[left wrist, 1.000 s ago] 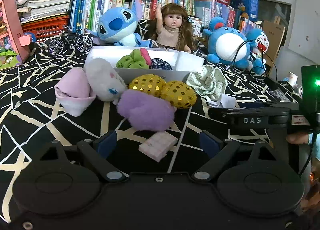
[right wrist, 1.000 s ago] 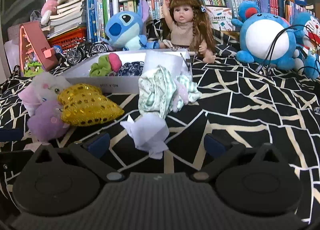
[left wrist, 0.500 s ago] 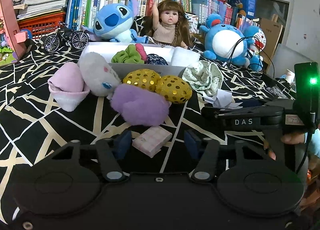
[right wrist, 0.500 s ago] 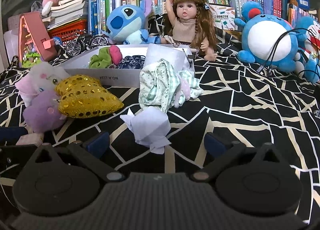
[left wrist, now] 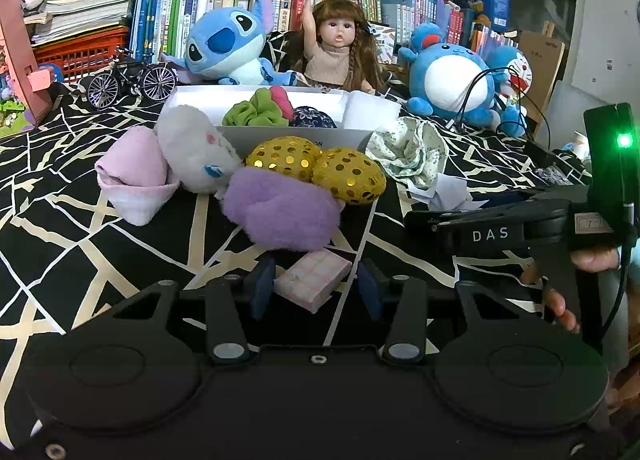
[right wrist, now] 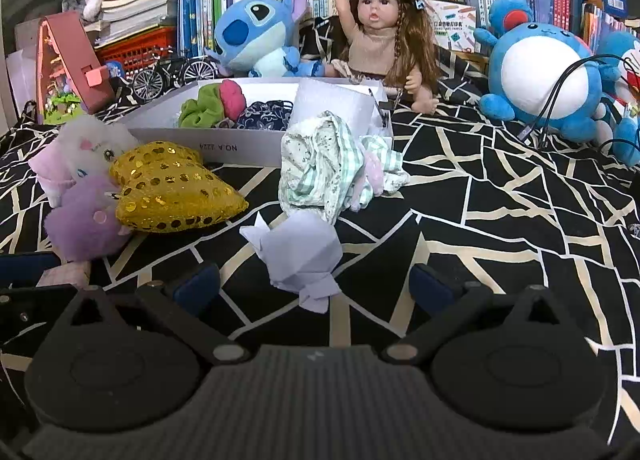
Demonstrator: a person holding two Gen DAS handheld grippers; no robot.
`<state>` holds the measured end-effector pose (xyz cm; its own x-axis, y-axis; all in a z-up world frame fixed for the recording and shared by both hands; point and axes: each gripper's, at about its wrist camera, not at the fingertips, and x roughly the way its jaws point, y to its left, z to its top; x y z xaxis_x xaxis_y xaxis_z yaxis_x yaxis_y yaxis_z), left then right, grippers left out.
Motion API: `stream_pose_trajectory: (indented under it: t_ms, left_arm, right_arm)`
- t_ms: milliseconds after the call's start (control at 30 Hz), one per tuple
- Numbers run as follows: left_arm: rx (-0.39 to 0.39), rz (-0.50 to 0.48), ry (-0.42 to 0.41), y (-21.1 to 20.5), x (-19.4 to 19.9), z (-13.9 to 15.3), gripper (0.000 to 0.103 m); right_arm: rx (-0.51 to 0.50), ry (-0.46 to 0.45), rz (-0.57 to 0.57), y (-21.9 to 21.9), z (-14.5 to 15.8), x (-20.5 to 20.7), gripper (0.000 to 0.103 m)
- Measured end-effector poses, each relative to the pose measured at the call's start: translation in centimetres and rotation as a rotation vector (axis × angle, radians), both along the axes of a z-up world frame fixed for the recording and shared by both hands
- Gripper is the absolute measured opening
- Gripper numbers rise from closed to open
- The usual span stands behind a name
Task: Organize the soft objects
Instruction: 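Move the right tool to the white crumpled tissue while the left tool reaches the small pink box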
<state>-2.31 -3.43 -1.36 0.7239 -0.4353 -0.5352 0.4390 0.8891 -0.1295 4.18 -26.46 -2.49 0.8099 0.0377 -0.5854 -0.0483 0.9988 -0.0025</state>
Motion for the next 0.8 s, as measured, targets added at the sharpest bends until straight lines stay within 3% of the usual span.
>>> stream_pose_trajectory:
  t_ms: [367, 500, 733, 800]
  left_arm:
    - [0.006, 0.007, -0.005, 0.0, 0.1, 0.0, 0.033]
    - [0.003, 0.006, -0.005, 0.1, 0.0, 0.1, 0.032]
    - [0.0, 0.006, -0.006, 0.1, 0.0, 0.1, 0.03]
    - [-0.003, 0.007, -0.008, 0.1, -0.1, 0.2, 0.029]
  right_arm:
    - [-0.004, 0.029, -0.002, 0.1, 0.2, 0.3, 0.103]
    - [-0.017, 0.012, 0.047, 0.2, 0.2, 0.0, 0.102]
    - [-0.095, -0.046, 0.143, 1.2, 0.6, -1.1, 0.086]
    - [-0.121, -0.062, 0.152, 1.6, 0.7, -1.4, 0.077]
